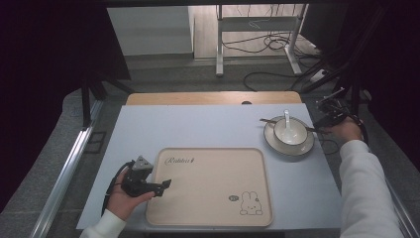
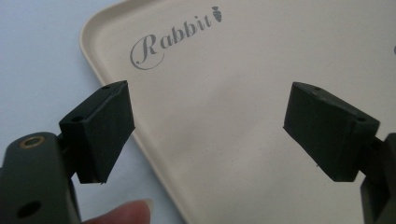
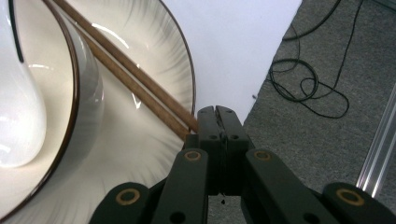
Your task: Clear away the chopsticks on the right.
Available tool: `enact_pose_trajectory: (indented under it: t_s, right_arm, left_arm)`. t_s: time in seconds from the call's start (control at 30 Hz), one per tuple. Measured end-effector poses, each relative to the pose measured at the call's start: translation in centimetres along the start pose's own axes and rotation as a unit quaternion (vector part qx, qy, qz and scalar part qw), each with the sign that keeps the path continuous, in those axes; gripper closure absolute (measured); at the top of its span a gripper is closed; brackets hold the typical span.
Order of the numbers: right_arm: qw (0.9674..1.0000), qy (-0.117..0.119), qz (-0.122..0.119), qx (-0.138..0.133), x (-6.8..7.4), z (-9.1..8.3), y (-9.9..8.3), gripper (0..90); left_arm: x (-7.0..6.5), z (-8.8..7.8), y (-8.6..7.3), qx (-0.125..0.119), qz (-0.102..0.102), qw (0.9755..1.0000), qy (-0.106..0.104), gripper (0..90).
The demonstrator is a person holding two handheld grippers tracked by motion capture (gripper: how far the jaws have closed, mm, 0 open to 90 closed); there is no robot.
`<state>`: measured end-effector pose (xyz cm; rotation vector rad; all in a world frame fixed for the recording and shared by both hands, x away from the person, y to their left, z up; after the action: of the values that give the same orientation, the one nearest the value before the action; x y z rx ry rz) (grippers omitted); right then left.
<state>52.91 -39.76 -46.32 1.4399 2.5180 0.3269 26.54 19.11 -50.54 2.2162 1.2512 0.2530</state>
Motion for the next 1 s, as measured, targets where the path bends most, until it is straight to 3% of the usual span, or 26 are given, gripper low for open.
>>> enact_pose_trajectory:
  t_s: [1.0]
  right_arm:
    - [0.9997,0.016,-0.012,-0.013,0.08,0.28,-0.61,88.9]
  left_arm:
    - [0.07,0.22,0.00,0.007,0.004,1.0000,0.001,16.4]
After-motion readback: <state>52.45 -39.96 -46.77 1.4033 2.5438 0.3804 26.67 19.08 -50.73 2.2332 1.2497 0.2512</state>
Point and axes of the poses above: each handheld gripper's, and its own axes: z roughly forward along the jaws, y roughly out of its top, x roughly to its left, the point moved 2 cm from there along z, roughly forward along the jaws, and after that the axes turned 6 degrees about x, right-handed, at the moved point
